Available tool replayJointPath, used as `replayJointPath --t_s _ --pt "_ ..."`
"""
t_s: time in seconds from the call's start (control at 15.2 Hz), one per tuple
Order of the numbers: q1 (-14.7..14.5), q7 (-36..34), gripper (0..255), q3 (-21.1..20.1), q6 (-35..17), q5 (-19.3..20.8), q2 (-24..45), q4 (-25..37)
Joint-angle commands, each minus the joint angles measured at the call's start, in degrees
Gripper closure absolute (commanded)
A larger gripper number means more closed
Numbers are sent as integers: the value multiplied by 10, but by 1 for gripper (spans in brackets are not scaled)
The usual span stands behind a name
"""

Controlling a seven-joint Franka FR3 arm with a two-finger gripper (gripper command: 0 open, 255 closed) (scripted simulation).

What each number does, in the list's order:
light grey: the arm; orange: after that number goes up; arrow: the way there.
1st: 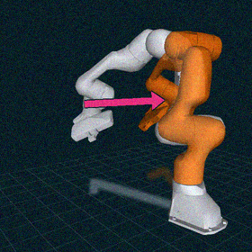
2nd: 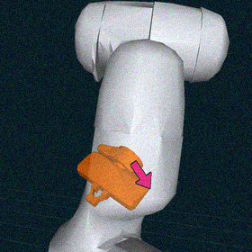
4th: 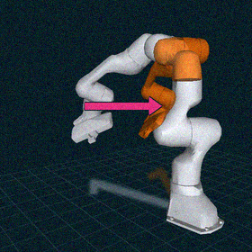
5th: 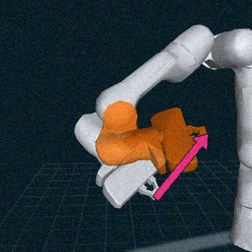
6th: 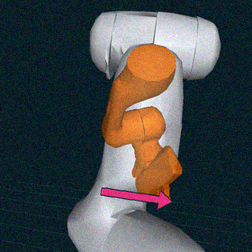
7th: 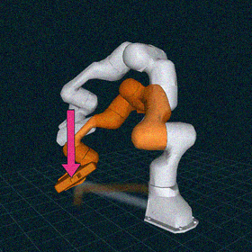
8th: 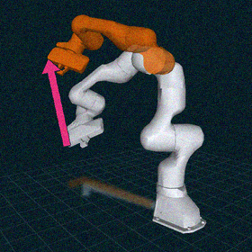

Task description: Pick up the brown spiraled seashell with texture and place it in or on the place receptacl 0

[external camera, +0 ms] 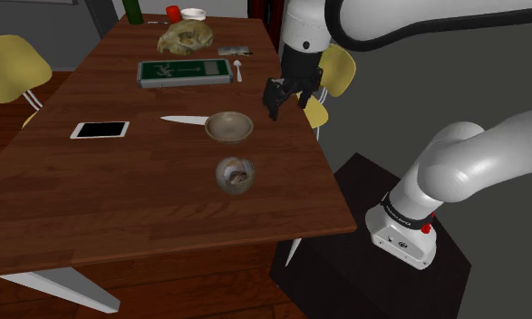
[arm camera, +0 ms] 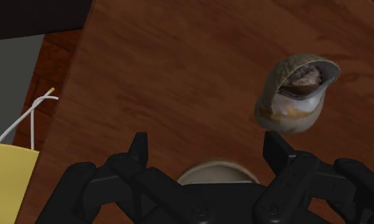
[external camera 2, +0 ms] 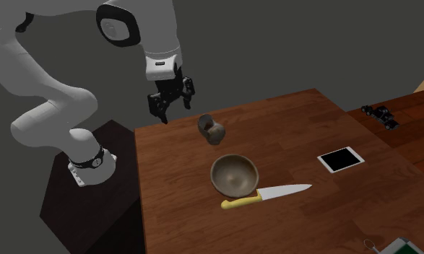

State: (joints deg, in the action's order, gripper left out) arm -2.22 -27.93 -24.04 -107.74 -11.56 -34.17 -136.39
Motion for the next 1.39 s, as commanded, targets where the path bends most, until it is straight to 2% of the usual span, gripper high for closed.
replayJointPath --t_s 0.0,0.26,0.53,1.06,1.32 --pt "5 -44 0 -33 -20 -2 36 11" --pt "16 -131 0 -96 -52 7 110 39" --pt "33 -229 0 -159 -82 42 201 79" --pt "36 -249 0 -174 -145 60 236 44" --pt "36 -249 0 -173 -145 60 236 44"
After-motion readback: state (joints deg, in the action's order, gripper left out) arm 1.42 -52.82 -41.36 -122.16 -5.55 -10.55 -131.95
